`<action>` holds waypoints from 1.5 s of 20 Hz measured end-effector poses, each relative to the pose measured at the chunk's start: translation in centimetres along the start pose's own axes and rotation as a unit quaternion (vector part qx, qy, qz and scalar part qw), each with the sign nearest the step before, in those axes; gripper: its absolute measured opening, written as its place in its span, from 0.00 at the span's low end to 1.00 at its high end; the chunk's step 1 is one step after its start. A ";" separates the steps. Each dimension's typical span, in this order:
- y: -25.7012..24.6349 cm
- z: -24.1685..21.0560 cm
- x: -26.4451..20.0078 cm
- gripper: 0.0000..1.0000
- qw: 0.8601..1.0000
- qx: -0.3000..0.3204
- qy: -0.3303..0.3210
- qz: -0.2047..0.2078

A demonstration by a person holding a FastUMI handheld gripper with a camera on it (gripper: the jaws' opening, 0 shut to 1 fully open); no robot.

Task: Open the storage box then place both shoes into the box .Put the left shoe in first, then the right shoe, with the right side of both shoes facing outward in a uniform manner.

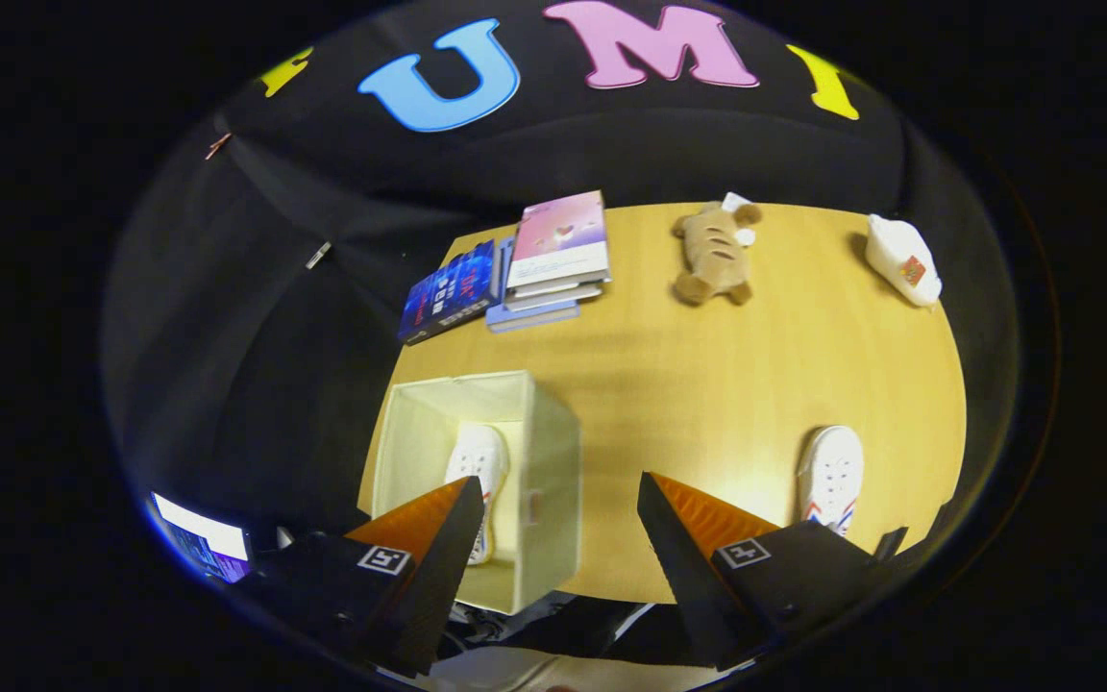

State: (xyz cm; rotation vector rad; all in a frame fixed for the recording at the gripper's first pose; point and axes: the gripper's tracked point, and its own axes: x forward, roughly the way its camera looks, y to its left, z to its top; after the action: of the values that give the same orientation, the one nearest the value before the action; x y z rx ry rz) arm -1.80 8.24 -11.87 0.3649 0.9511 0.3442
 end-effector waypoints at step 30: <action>-33.2 -12.7 5.5 0.87 0.973 0.073 0.176 -0.134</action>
State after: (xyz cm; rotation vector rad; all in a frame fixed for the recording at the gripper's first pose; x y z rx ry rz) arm -5.36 -16.86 -37.36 0.3095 1.3621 0.0909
